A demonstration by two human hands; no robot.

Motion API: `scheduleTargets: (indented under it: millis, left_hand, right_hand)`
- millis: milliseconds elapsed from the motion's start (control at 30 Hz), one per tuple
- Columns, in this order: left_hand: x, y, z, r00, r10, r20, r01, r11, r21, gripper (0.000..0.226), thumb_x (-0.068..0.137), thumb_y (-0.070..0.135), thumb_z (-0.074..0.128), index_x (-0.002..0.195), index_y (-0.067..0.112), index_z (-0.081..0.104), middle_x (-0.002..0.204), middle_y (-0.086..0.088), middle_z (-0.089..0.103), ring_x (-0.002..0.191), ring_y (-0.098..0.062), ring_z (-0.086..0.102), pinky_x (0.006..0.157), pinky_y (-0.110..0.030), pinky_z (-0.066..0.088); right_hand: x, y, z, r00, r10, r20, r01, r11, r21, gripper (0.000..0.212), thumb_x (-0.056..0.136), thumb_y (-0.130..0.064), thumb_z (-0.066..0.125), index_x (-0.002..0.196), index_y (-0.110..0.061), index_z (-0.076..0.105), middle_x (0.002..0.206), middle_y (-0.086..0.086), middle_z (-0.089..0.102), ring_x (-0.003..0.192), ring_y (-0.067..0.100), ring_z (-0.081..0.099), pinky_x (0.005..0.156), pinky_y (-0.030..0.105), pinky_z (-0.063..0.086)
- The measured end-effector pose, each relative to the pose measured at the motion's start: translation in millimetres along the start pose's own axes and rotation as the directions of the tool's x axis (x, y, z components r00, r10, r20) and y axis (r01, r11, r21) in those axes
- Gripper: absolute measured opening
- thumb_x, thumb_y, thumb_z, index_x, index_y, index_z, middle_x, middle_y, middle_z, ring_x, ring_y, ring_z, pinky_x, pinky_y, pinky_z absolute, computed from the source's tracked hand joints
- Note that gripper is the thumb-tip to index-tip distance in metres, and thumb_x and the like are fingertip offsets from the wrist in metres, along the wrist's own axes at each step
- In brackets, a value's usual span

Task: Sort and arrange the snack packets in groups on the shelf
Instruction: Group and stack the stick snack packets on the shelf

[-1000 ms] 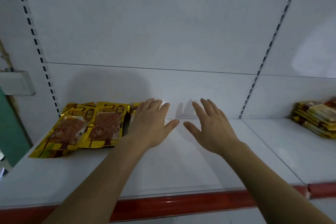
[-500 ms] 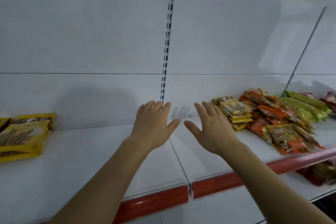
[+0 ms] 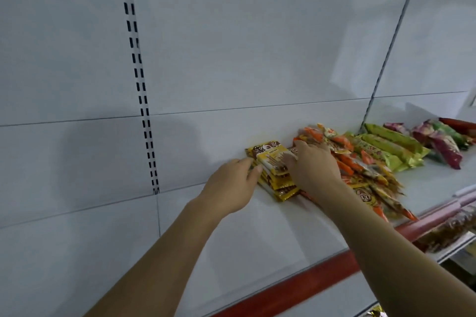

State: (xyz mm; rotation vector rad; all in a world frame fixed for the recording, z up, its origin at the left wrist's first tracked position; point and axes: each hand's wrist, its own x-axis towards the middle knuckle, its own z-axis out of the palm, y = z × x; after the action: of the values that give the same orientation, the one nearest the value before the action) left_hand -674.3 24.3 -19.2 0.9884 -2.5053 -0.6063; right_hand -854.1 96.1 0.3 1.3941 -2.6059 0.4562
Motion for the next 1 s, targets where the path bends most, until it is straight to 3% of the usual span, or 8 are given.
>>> scheduleTargets:
  millis: [167, 333, 533, 667, 767, 833, 933, 1000]
  left_hand:
    - [39.2, -3.8, 25.6, 1.000, 0.024, -0.010, -0.024, 1.000, -0.017, 0.038, 0.106, 0.051, 0.039, 0.092, 0.019, 0.054, 0.089, -0.001, 0.058, 0.085, -0.023, 0.059, 0.066, -0.038, 0.042]
    - [55.4, 5.2, 41.5, 0.997, -0.042, -0.069, 0.042, 0.999, 0.007, 0.045, 0.103, 0.054, 0.048, 0.092, 0.014, 0.065, 0.081, -0.001, 0.063, 0.074, -0.021, 0.059, 0.059, -0.035, 0.040]
    - [59.9, 20.2, 36.1, 0.956, -0.213, -0.202, 0.144, 0.940, -0.309, 0.030, 0.102, 0.045, 0.056, 0.103, 0.019, 0.070, 0.095, 0.002, 0.073, 0.087, -0.016, 0.067, 0.074, -0.032, 0.052]
    - [62.7, 35.7, 28.4, 0.825, -0.432, -0.365, 0.097, 0.744, -0.662, 0.017, 0.103, 0.033, 0.058, 0.105, 0.019, 0.067, 0.100, 0.001, 0.072, 0.093, -0.021, 0.071, 0.082, -0.046, 0.061]
    - [54.1, 35.4, 24.9, 0.712, -0.531, -0.459, 0.101, 0.725, -0.682, 0.013, 0.105, 0.025, 0.056, 0.108, 0.014, 0.063, 0.097, 0.004, 0.069, 0.091, -0.020, 0.070, 0.070, -0.039, 0.063]
    - [45.6, 27.6, 23.8, 0.691, -0.596, -0.410, 0.083, 0.629, -0.773, 0.017, 0.104, 0.018, 0.056, 0.117, 0.009, 0.062, 0.105, -0.003, 0.072, 0.089, -0.021, 0.073, 0.059, -0.035, 0.064]
    - [33.6, 17.1, 24.1, 0.678, -0.644, -0.354, 0.093, 0.553, -0.828, 0.019, 0.103, 0.011, 0.057, 0.120, 0.008, 0.064, 0.109, -0.008, 0.073, 0.088, -0.021, 0.074, 0.055, -0.029, 0.061]
    - [29.1, 12.0, 26.2, 0.669, -0.655, -0.352, 0.112, 0.557, -0.823, 0.018, 0.102, 0.013, 0.059, 0.119, 0.011, 0.063, 0.111, -0.007, 0.072, 0.092, -0.023, 0.074, 0.059, -0.031, 0.062]
  right_hand:
    - [21.4, 7.1, 10.3, 0.999, 0.024, 0.022, -0.022, 0.998, -0.065, 0.041, 0.099, -0.050, 0.045, 0.108, -0.013, 0.060, 0.103, 0.009, 0.068, 0.125, 0.035, 0.047, 0.088, 0.043, 0.050]
    - [36.1, 8.9, 15.6, 0.999, 0.023, -0.033, -0.023, 1.000, 0.000, 0.021, 0.098, -0.033, 0.053, 0.093, -0.016, 0.064, 0.089, 0.004, 0.066, 0.102, 0.029, 0.060, 0.072, 0.035, 0.052]
    - [38.5, 21.2, -9.2, 0.984, -0.027, -0.176, 0.097, 0.910, 0.402, 0.020, 0.096, -0.024, 0.060, 0.108, -0.017, 0.075, 0.091, -0.002, 0.074, 0.068, 0.008, 0.059, 0.059, 0.022, 0.045]
    - [37.9, 25.6, -20.4, 0.975, -0.131, -0.178, 0.208, 0.820, 0.534, 0.023, 0.098, -0.020, 0.057, 0.113, -0.019, 0.073, 0.094, -0.005, 0.074, 0.070, 0.005, 0.063, 0.061, 0.021, 0.052]
    - [43.7, 34.6, -19.5, 0.954, -0.220, -0.202, 0.281, 0.892, 0.354, 0.031, 0.098, -0.014, 0.049, 0.121, -0.014, 0.069, 0.104, 0.004, 0.074, 0.091, 0.022, 0.067, 0.075, 0.029, 0.052]
    - [48.2, 40.0, -11.1, 0.942, -0.285, -0.176, 0.314, 0.935, 0.166, 0.030, 0.098, -0.023, 0.045, 0.111, -0.011, 0.070, 0.100, 0.009, 0.072, 0.105, 0.033, 0.061, 0.086, 0.037, 0.050]
    - [50.5, 35.3, 3.9, 0.949, -0.307, 0.075, 0.312, 0.948, -0.066, 0.045, 0.096, -0.052, 0.041, 0.098, -0.015, 0.066, 0.104, 0.009, 0.068, 0.116, 0.036, 0.055, 0.104, 0.045, 0.042]
    - [50.8, 30.0, 7.8, 0.936, -0.308, 0.173, 0.336, 0.927, -0.165, 0.047, 0.095, -0.061, 0.043, 0.083, -0.018, 0.057, 0.103, 0.009, 0.068, 0.111, 0.033, 0.057, 0.104, 0.045, 0.038]
